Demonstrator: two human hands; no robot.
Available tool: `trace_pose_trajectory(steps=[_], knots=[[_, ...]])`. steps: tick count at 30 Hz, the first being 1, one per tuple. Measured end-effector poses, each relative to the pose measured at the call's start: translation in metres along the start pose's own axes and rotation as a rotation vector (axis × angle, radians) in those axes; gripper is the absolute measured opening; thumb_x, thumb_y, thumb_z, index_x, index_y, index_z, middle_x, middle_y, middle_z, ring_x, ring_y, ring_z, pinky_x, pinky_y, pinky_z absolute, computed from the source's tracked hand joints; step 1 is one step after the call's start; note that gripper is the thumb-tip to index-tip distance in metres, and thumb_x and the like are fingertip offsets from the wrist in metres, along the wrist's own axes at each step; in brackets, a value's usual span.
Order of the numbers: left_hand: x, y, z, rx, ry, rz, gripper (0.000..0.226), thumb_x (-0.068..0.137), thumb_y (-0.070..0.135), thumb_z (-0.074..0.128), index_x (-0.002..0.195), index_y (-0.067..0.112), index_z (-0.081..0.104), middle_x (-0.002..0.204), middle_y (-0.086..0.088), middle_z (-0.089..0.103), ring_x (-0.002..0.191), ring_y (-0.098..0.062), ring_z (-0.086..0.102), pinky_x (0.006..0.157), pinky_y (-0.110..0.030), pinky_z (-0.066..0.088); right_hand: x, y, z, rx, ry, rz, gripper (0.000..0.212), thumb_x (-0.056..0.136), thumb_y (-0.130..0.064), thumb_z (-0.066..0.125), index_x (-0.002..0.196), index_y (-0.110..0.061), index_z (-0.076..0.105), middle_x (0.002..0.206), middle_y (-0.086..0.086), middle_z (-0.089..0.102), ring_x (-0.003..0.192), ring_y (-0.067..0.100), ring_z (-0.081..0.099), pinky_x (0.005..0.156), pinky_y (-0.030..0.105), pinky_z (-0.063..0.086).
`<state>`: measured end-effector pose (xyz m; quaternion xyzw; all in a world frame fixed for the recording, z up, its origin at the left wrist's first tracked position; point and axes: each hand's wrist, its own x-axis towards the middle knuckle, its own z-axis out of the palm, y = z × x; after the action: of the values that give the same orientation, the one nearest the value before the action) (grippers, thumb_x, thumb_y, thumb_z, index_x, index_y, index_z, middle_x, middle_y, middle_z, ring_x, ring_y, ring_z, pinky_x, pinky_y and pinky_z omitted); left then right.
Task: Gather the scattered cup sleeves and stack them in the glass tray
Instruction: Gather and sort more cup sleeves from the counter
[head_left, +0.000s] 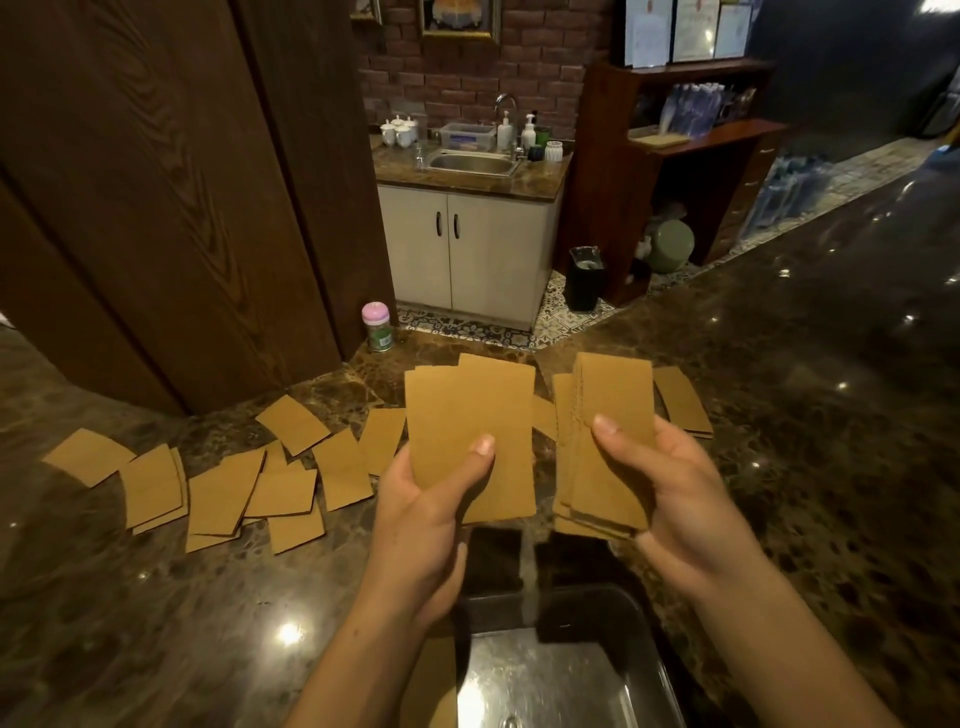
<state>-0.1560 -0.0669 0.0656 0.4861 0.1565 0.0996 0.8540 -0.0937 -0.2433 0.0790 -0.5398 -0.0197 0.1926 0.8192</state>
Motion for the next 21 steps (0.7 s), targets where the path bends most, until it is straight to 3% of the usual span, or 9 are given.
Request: trace_pose_trajectory(steps=[4, 8, 11, 13, 15, 17, 19, 21], knots=[[0.002, -0.005, 0.002, 0.05, -0.046, 0.027, 0.041, 0.074, 0.007, 0.074, 0.113, 0.012, 0.064, 0.099, -0.008, 0.079, 0.094, -0.023, 0.076, 0.073, -0.031, 0.061, -0.003, -0.005, -0.001, -0.046, -0.09, 0.011, 0.044, 0.082, -0.015, 0.067, 0.126, -0.011, 0.066, 0.115, 0.014, 0.079, 0.103, 0.028, 0.078, 0.074, 0.034, 0.066], [-0.001, -0.008, 0.004, 0.132, -0.062, 0.023, 0.047, 0.071, 0.013, 0.081, 0.115, 0.011, 0.065, 0.107, -0.011, 0.077, 0.102, -0.029, 0.073, 0.088, -0.044, 0.058, 0.003, -0.015, -0.002, -0.15, -0.074, -0.01, 0.045, 0.08, -0.018, 0.07, 0.125, -0.012, 0.068, 0.115, 0.014, 0.078, 0.104, 0.03, 0.077, 0.079, 0.038, 0.066], [-0.001, -0.008, 0.002, 0.163, -0.06, -0.014, 0.046, 0.076, 0.014, 0.08, 0.119, 0.012, 0.064, 0.109, -0.011, 0.076, 0.101, -0.028, 0.074, 0.085, -0.041, 0.06, 0.012, -0.033, -0.003, -0.378, -0.185, 0.008, 0.038, 0.083, -0.022, 0.071, 0.12, -0.012, 0.07, 0.111, 0.011, 0.08, 0.104, 0.031, 0.077, 0.084, 0.04, 0.063], [-0.002, -0.007, 0.002, 0.133, -0.063, -0.077, 0.039, 0.082, 0.016, 0.076, 0.119, 0.013, 0.064, 0.105, -0.008, 0.078, 0.097, -0.024, 0.075, 0.078, -0.034, 0.061, 0.016, -0.042, -0.003, -0.53, -0.24, -0.034, 0.029, 0.089, -0.021, 0.07, 0.118, -0.017, 0.072, 0.108, 0.006, 0.08, 0.1, 0.026, 0.078, 0.079, 0.039, 0.064], [-0.002, -0.006, 0.003, 0.069, -0.045, -0.177, 0.034, 0.089, 0.025, 0.072, 0.119, 0.011, 0.064, 0.097, -0.011, 0.078, 0.083, -0.025, 0.075, 0.07, -0.032, 0.062, 0.016, -0.046, -0.002, -0.67, -0.206, -0.243, 0.024, 0.094, -0.021, 0.07, 0.118, -0.02, 0.072, 0.103, 0.004, 0.078, 0.095, 0.027, 0.076, 0.072, 0.038, 0.066], [-0.002, -0.004, 0.004, 0.005, -0.035, -0.263, 0.045, 0.092, 0.036, 0.068, 0.123, 0.004, 0.063, 0.091, -0.018, 0.072, 0.075, -0.026, 0.07, 0.067, -0.033, 0.061, 0.011, -0.049, 0.0, -0.84, -0.223, -0.624, 0.021, 0.096, -0.023, 0.072, 0.117, -0.02, 0.074, 0.096, 0.003, 0.077, 0.087, 0.023, 0.074, 0.069, 0.039, 0.064], [-0.001, -0.001, 0.003, -0.054, -0.056, -0.301, 0.053, 0.094, 0.044, 0.061, 0.127, 0.002, 0.064, 0.098, -0.019, 0.07, 0.083, -0.027, 0.067, 0.074, -0.036, 0.06, 0.004, -0.048, -0.002, -1.056, -0.379, -1.016, 0.029, 0.093, -0.016, 0.072, 0.123, -0.016, 0.072, 0.108, -0.001, 0.079, 0.094, 0.006, 0.073, 0.078, 0.024, 0.061], [-0.002, 0.002, 0.001, -0.128, -0.073, -0.314, 0.054, 0.095, 0.049, 0.056, 0.13, 0.009, 0.065, 0.119, -0.018, 0.071, 0.107, -0.032, 0.067, 0.097, -0.049, 0.054, -0.003, -0.042, -0.003, -1.269, -0.531, -1.237, 0.029, 0.093, -0.011, 0.072, 0.122, -0.011, 0.071, 0.121, 0.001, 0.075, 0.111, 0.008, 0.072, 0.095, 0.022, 0.058]])
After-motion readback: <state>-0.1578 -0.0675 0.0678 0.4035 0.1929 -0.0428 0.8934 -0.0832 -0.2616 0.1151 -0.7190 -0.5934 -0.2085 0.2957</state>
